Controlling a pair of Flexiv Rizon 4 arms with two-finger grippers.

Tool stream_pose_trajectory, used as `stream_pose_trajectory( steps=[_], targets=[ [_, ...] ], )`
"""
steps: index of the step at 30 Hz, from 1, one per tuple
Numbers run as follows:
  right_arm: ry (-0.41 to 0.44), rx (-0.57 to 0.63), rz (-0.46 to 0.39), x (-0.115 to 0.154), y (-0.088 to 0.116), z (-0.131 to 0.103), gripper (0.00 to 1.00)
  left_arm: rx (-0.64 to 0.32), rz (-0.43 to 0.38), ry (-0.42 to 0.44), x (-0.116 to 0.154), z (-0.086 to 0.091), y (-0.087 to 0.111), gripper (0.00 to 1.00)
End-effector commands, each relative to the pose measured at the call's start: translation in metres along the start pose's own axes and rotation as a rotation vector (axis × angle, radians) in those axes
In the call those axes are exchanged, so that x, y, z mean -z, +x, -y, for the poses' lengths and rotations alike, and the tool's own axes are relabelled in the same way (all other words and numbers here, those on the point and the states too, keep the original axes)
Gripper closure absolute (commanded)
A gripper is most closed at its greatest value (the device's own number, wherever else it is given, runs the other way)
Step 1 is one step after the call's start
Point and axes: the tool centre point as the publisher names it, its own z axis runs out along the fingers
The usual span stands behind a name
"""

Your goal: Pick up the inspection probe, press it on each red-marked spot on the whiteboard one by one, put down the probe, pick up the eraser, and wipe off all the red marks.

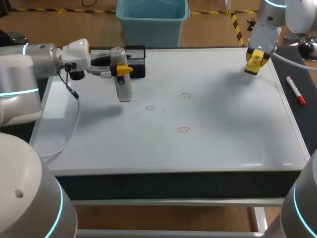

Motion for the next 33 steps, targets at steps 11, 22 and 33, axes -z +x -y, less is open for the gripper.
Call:
stream_pose_trajectory(
  steps=[11, 22, 33],
  targets=[
    [0.001, 0.003, -0.002, 0.002, 0.001, 0.0, 1.0, 0.026, -0.174, 0.005, -0.04, -0.02, 0.0, 1.0],
    [0.001, 0.003, -0.002, 0.002, 0.001, 0.0, 1.0, 0.039, -0.25, 0.013, -0.059, -0.029, 0.009, 1.0],
    [0.001, 0.003, -0.002, 0.002, 0.001, 0.0, 1.0, 0.046, -0.292, 0.034, -0.067, -0.034, 0.012, 1.0]
  ],
)
